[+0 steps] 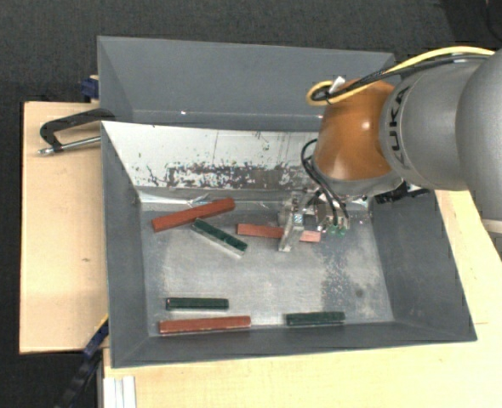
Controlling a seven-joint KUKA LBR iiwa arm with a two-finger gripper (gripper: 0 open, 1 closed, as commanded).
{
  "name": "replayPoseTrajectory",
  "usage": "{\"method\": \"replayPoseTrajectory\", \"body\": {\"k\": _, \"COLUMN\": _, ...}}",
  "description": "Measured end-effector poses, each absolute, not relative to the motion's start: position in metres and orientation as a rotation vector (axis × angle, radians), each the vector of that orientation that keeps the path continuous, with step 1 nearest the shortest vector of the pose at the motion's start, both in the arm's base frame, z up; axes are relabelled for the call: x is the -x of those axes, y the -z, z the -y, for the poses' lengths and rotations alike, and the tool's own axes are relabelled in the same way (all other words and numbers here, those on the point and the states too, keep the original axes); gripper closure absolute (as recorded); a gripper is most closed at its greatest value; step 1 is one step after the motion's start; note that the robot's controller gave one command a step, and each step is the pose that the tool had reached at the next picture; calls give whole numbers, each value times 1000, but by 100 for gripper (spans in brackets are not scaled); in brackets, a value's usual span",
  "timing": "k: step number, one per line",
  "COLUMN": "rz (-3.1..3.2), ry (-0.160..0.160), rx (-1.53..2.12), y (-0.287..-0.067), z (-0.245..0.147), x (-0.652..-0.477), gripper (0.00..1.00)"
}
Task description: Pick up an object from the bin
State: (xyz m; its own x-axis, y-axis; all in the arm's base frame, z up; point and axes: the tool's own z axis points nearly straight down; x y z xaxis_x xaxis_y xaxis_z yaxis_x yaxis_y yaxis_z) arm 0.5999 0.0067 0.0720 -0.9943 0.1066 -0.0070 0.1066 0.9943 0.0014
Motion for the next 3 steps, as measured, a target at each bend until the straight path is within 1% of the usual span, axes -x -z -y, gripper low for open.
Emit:
{"method": "replayPoseTrajectory", "body": {"k": 2, "rz": -3134, "ry": -1, "rx": -168, "y": -74, "z": -7, "x": -599, "gripper": 100}}
{"method": "replayPoseTrajectory", "body": {"k": 3, "rz": -3136, "ry": -2, "rx": -168, "y": -84, "z": -7, "x": -599, "gripper": 100}}
